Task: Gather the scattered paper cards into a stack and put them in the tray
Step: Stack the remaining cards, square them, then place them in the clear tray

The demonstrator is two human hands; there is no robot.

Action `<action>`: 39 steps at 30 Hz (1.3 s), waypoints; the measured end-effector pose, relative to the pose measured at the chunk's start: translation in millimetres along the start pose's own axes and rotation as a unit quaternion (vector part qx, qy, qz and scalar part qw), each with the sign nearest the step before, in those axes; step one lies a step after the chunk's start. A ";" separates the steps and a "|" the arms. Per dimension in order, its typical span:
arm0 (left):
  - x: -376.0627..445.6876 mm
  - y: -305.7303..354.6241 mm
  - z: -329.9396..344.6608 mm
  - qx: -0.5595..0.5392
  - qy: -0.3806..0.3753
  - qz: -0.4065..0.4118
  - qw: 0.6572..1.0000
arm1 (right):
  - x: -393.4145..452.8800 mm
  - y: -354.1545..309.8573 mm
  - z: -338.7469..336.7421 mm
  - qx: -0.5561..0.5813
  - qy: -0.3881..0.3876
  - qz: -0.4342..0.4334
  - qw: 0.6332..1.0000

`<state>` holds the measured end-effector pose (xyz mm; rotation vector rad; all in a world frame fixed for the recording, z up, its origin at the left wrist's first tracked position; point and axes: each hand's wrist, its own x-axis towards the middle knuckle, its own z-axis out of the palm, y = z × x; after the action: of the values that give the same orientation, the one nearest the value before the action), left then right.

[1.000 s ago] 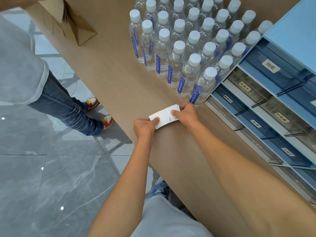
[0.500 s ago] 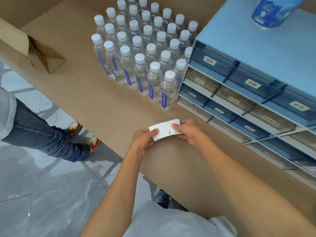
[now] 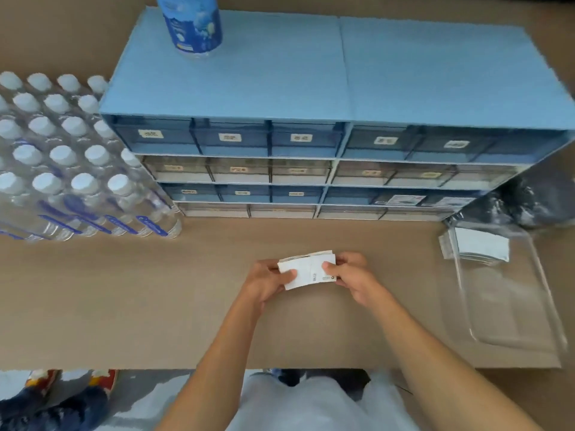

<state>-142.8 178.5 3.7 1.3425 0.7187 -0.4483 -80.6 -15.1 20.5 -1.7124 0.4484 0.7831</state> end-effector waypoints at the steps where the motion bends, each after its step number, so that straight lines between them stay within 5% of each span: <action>1: 1.4 1.5 10.8 0.027 -0.005 0.013 1.000 | -4.0 4.6 -11.4 -0.002 0.010 -0.013 1.000; 17: -15.1 -37.4 71.0 0.176 0.051 0.189 0.965 | -28.0 74.8 -70.1 -0.102 0.089 -0.156 0.978; 23: -20.3 -49.8 74.2 0.154 0.059 0.192 0.967 | -26.3 90.6 -61.9 0.005 0.054 -0.157 0.986; 39: -33.2 -60.5 97.2 0.076 0.111 0.249 0.959 | -32.6 85.4 -38.3 0.111 0.145 -0.138 0.974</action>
<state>-186.6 68.5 -10.3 1.6752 0.5061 0.0550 -149.3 -79.0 -11.2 -1.6365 0.4646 0.2722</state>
